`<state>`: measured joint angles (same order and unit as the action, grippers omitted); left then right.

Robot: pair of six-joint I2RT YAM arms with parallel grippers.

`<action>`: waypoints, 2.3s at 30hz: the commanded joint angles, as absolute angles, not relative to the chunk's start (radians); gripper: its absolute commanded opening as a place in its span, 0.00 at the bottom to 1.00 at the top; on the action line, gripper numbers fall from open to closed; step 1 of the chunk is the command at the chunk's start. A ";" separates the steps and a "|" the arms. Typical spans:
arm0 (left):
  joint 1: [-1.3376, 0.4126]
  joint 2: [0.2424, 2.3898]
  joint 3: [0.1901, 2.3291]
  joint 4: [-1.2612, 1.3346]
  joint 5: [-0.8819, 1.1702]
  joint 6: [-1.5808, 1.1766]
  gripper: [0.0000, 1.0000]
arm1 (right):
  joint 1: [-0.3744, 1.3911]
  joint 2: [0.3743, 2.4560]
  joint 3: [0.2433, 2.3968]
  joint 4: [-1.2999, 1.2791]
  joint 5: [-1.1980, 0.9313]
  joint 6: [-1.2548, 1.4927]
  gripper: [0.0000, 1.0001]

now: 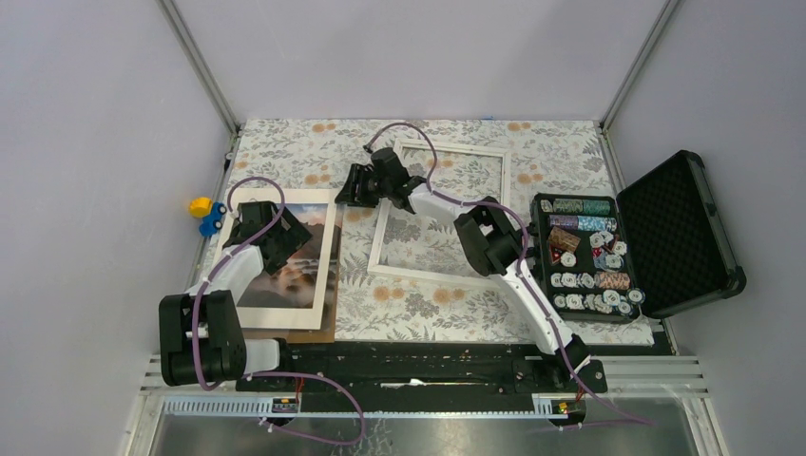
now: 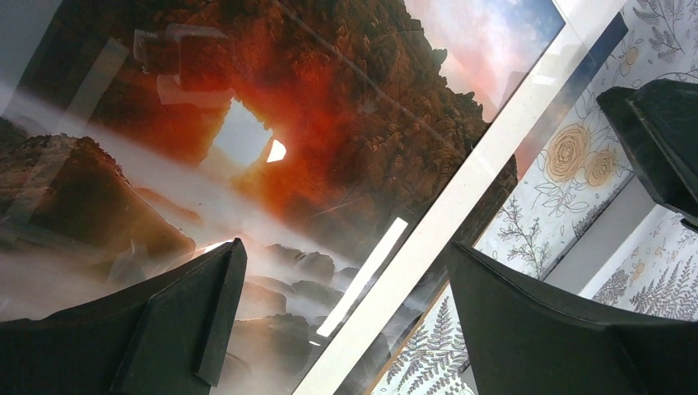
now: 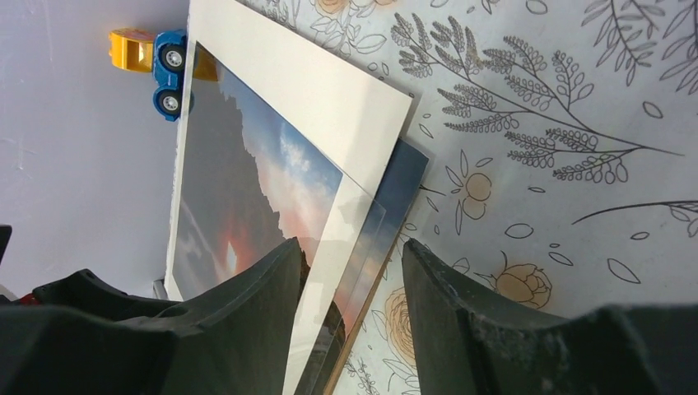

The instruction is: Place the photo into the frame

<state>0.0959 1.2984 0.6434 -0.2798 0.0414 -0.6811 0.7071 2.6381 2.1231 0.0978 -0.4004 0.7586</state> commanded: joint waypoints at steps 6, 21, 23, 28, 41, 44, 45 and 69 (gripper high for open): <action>0.100 1.296 0.640 -0.236 0.060 -0.658 0.99 | 0.706 2.665 2.273 0.037 -0.413 0.720 0.50; 0.101 1.295 0.636 -0.235 0.062 -0.656 0.99 | 0.707 2.806 2.380 0.073 -0.433 0.782 0.49; 0.101 1.299 0.634 -0.232 0.064 -0.658 0.99 | 0.707 2.809 2.376 0.074 -0.448 0.796 0.49; 0.100 1.310 0.632 -0.227 0.075 -0.663 0.99 | 0.707 2.764 2.316 0.108 -0.515 0.866 0.48; 0.099 1.343 0.628 -0.206 0.157 -0.653 0.99 | 0.683 2.528 2.051 0.285 -0.636 1.042 0.47; 0.099 1.374 0.626 -0.195 0.194 -0.661 0.99 | 0.671 2.463 1.980 0.217 -0.572 0.955 0.48; 0.099 1.380 0.624 -0.191 0.201 -0.666 0.99 | 0.668 2.454 1.982 0.166 -0.541 0.916 0.49; 0.099 1.447 0.605 -0.141 0.281 -0.698 0.99 | 0.689 2.722 2.100 0.179 -0.569 0.991 0.55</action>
